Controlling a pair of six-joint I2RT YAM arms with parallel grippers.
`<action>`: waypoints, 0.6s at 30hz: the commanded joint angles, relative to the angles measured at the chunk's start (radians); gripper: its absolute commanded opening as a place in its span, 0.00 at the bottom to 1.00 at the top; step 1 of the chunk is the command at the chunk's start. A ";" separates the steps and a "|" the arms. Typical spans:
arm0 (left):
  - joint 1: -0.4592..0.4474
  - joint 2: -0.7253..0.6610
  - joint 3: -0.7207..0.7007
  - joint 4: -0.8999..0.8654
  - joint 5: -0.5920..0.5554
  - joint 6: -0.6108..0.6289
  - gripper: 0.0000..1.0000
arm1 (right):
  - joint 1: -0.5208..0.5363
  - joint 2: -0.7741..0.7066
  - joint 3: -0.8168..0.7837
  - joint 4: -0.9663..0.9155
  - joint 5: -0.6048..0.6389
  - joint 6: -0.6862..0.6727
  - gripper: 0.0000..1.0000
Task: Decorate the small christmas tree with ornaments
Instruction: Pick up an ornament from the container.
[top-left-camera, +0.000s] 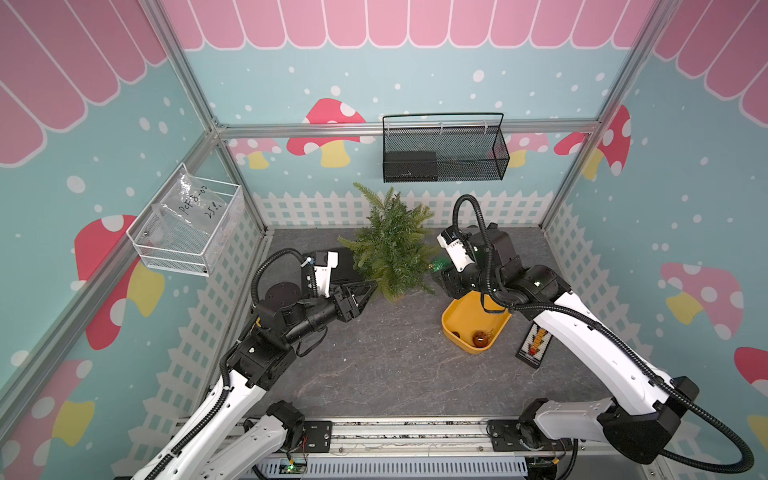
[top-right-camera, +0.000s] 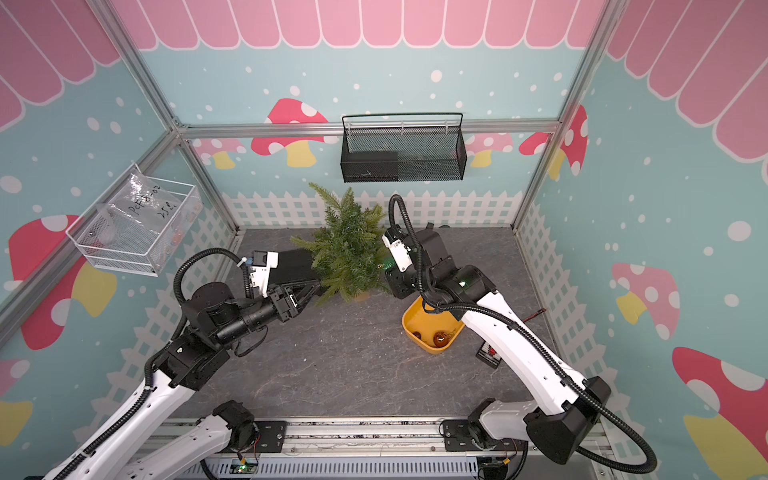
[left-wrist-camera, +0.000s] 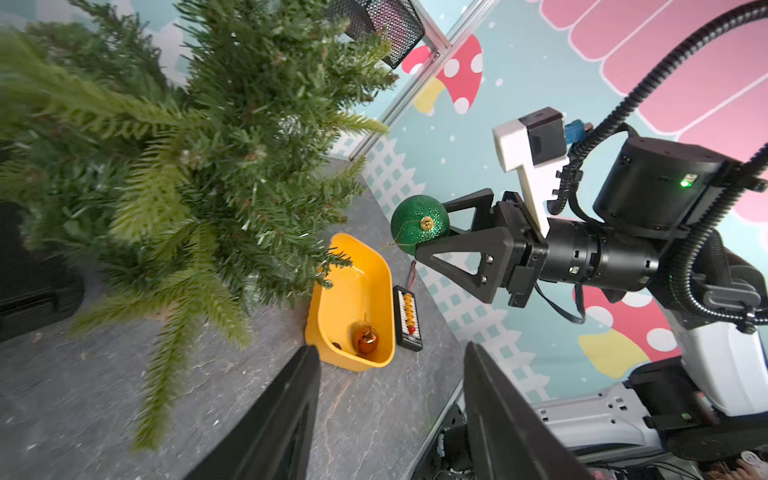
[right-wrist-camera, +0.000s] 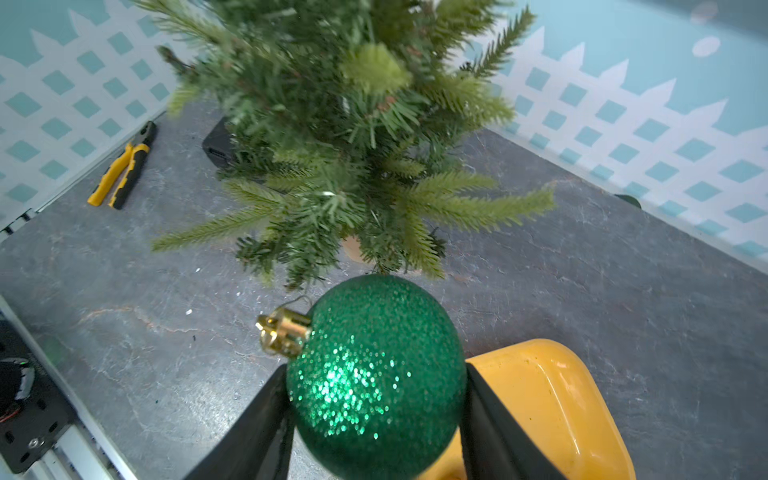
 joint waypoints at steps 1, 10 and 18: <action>-0.006 0.041 0.039 0.055 0.086 0.026 0.56 | 0.027 0.003 0.054 -0.038 0.001 -0.052 0.53; -0.006 0.173 0.081 0.271 0.204 -0.043 0.71 | 0.044 0.017 0.122 -0.006 -0.066 -0.073 0.53; -0.007 0.273 0.066 0.512 0.308 -0.177 0.79 | 0.053 0.002 0.111 0.057 -0.177 -0.069 0.52</action>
